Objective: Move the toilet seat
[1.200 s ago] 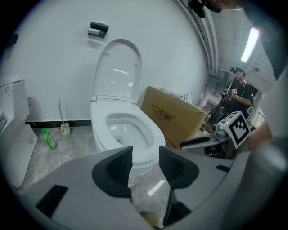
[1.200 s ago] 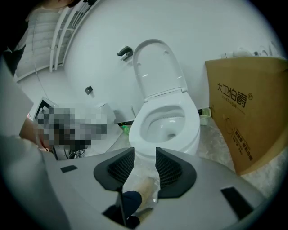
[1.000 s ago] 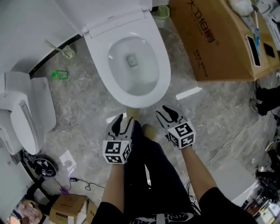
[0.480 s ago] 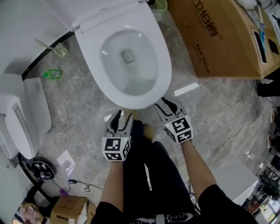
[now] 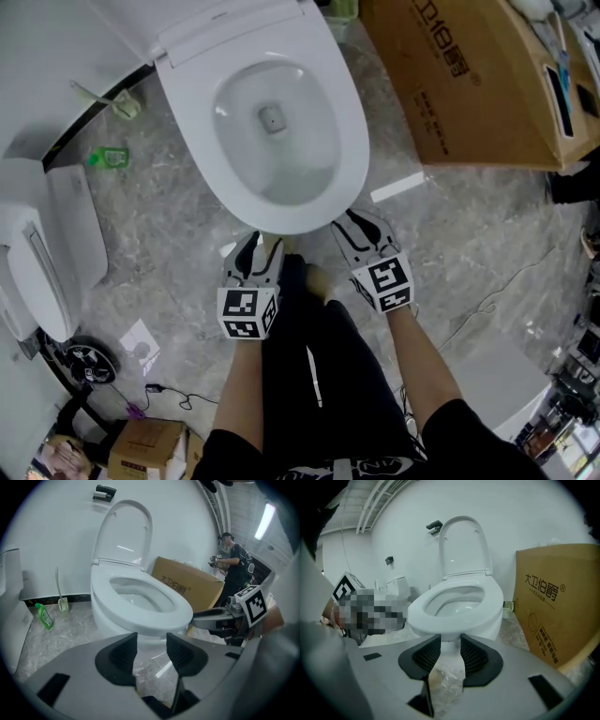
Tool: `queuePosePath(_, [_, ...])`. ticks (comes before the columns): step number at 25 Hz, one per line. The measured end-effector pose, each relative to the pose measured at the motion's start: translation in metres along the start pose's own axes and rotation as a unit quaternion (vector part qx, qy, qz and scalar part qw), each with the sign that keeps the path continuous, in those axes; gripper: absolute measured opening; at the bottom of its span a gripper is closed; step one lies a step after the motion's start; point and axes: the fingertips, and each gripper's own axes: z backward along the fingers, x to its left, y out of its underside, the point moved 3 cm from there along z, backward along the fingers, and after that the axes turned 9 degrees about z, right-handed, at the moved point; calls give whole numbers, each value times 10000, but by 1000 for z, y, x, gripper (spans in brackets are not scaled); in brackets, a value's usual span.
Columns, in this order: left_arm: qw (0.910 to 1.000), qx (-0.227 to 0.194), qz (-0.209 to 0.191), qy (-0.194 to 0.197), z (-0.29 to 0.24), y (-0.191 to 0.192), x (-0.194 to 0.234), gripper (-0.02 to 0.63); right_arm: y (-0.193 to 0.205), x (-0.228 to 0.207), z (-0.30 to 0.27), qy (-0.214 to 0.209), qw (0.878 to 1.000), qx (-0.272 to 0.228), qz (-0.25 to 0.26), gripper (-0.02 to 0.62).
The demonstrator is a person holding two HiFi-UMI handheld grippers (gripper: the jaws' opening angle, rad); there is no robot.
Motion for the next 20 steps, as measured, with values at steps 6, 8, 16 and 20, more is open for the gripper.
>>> queuePosePath(6, [9998,-58,195,-41,3,-7,4,195,-15,1,11,-14,10000,-85,-9,138])
queuePosePath(8, [9999,-118,102,-25,6,-13,1,193,-21,1,16,-17,9999,-126,-60,138])
queuePosePath(16, [9998,-203,44,49,24,-32,-11,166,-41,2,31,-28,9997,-162,-182,132])
queuePosePath(20, [9995,-279,73,149,31,-44,-15,164,-53,1,38,-11,9993,-272,-247,129])
